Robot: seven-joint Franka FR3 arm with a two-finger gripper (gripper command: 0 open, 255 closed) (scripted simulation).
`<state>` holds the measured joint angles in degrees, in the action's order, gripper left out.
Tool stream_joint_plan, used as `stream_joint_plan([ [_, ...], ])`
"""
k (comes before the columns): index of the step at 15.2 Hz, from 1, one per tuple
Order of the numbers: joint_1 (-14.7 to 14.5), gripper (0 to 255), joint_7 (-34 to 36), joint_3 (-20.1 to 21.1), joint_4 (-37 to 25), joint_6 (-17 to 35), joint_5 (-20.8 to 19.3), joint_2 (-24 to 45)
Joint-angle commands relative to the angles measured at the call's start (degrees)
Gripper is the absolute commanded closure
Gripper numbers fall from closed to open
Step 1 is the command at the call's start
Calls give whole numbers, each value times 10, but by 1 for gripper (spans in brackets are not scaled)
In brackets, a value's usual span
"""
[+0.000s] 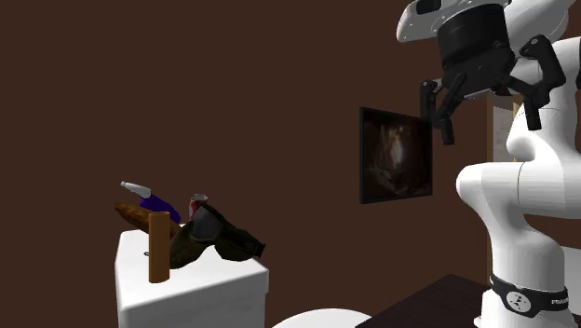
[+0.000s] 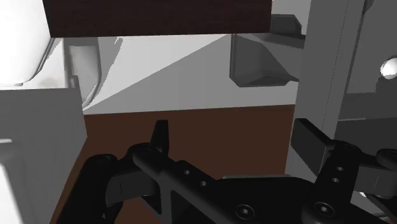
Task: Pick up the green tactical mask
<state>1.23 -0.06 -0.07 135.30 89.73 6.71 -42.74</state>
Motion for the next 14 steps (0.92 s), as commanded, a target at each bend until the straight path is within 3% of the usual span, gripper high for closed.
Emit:
stream_joint_plan([
  [1,0,0,0,0,0,0,0,0],
  [14,57,0,-154,-128,29,165,-92,88],
])
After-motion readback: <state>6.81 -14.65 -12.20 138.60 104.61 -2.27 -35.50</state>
